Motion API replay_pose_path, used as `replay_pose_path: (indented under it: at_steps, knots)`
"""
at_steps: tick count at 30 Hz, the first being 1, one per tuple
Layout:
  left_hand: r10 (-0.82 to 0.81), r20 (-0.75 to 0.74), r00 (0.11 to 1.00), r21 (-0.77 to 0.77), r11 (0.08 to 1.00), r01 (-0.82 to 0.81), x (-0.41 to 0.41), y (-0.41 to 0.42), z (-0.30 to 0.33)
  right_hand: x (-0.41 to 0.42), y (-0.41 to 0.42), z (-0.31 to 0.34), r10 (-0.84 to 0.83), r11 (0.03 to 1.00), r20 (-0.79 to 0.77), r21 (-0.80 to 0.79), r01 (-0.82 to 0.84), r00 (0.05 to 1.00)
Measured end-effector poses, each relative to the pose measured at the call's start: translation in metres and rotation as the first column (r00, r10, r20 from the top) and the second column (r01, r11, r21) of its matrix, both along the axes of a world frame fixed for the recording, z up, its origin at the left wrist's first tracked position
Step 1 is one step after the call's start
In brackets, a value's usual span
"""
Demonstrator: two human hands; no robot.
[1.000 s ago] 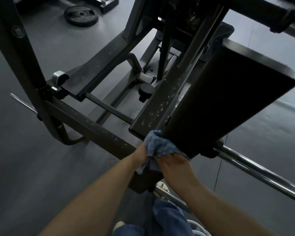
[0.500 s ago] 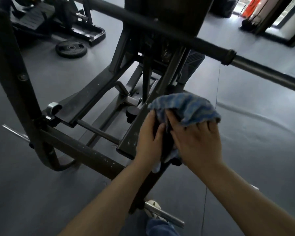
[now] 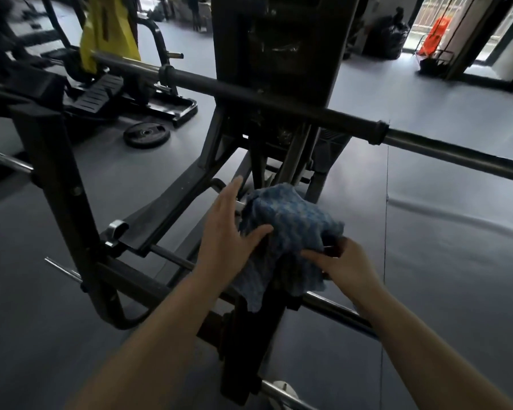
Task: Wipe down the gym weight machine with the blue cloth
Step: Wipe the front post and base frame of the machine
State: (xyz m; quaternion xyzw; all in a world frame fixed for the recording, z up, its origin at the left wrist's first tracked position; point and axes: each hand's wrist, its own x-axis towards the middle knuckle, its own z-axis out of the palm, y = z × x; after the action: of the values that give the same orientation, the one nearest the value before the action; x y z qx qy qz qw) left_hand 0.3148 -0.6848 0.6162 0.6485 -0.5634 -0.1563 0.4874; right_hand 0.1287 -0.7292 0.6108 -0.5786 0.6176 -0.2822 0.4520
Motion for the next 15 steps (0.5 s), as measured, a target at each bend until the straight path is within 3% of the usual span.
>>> replay_pose_path:
  at_steps: [3, 5, 7, 11, 13, 15]
  knots:
    - [-0.023, 0.05, 0.999, 0.205, 0.979, 0.012, 0.008, -0.011, 0.019, -0.005, 0.007, 0.007, 0.051, 0.992, -0.071, -0.112, -0.059, 0.996]
    - [0.009, 0.169, 0.986, 0.209, 0.977, -0.045, 0.01, -0.008, 0.021, -0.008, 0.014, 0.016, 0.084, 0.973, -0.041, -0.211, -0.091, 0.996]
    - [-0.022, 0.167, 0.986, 0.216, 0.976, -0.015, 0.011, 0.001, 0.025, -0.011, 0.02, 0.026, 0.115, 0.956, -0.025, -0.269, -0.118, 0.993]
    - [-0.154, -0.205, 0.967, 0.221, 0.955, 0.199, 0.007, 0.023, 0.046, -0.019, 0.025, 0.036, 0.121, 0.977, 0.124, -0.192, -0.096, 0.985]
    - [-0.132, -0.31, 0.941, 0.21, 0.956, 0.204, 0.003, 0.033, 0.054, -0.02, 0.029, 0.041, 0.144, 0.987, 0.181, -0.094, -0.129, 0.973]
    - [-0.075, -0.387, 0.919, 0.198, 0.967, 0.162, 0.0, 0.042, 0.057, -0.025, 0.033, 0.046, 0.265, 0.962, 0.224, 0.003, -0.273, 0.938]
